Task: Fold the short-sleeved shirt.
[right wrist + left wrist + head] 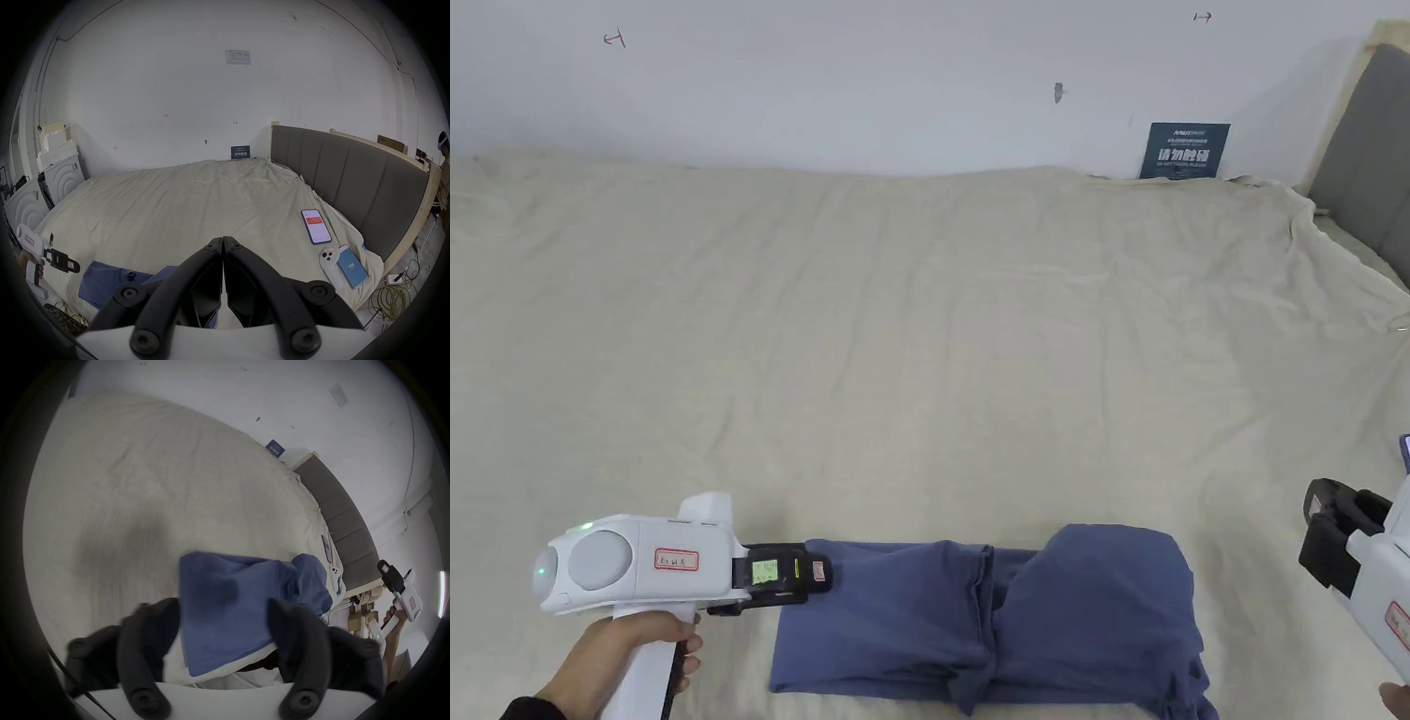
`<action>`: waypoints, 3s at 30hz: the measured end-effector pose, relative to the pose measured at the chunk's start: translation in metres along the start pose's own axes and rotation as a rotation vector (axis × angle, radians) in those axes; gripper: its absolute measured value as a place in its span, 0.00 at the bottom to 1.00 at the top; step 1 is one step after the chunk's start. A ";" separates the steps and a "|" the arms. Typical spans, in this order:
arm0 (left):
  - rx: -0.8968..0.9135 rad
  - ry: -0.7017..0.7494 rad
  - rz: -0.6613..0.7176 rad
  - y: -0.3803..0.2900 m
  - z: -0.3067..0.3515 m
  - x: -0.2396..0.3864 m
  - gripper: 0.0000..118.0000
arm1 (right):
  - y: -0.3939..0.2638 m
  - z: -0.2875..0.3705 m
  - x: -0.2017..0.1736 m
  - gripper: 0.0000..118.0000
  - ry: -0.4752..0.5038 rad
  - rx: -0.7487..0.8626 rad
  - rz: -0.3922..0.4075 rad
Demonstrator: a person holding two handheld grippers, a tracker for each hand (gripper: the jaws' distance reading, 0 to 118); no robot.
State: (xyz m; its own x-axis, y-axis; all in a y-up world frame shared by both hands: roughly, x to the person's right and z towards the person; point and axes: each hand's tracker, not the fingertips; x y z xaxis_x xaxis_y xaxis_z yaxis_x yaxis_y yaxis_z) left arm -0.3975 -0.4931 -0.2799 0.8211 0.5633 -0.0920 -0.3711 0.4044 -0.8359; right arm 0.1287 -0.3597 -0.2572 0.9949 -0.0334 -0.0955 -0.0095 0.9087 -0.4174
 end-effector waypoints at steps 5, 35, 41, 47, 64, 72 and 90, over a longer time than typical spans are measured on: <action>-0.001 -0.012 0.048 -0.007 -0.018 -0.019 0.81 | 0.000 0.001 -0.003 0.00 0.000 -0.012 0.009; 0.044 0.096 0.000 0.003 0.034 -0.018 0.07 | 0.002 -0.006 -0.002 0.00 0.001 -0.017 0.005; 0.054 0.194 -0.005 0.006 0.088 -0.031 0.07 | 0.003 -0.009 -0.007 0.00 0.024 -0.014 0.004; 0.051 0.209 -0.028 0.008 0.106 -0.010 0.07 | 0.001 -0.010 -0.007 0.00 0.036 -0.015 -0.002; -0.155 -0.017 -0.253 0.021 -0.029 0.174 0.07 | -0.002 0.004 0.016 0.00 0.014 0.001 -0.032; -0.255 0.052 -0.327 -0.007 -0.114 0.214 0.08 | -0.009 0.006 0.036 0.00 -0.019 -0.002 -0.046; 0.024 -0.012 -0.425 -0.008 -0.049 0.218 0.92 | -0.009 0.007 0.036 0.00 -0.018 -0.002 -0.043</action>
State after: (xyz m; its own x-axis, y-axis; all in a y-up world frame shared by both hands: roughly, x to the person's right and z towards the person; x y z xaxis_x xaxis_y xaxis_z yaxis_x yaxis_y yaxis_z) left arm -0.1943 -0.4088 -0.3194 0.8981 0.3515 0.2644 -0.0111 0.6191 -0.7852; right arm 0.1652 -0.3666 -0.2509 0.9960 -0.0648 -0.0613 0.0329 0.9057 -0.4226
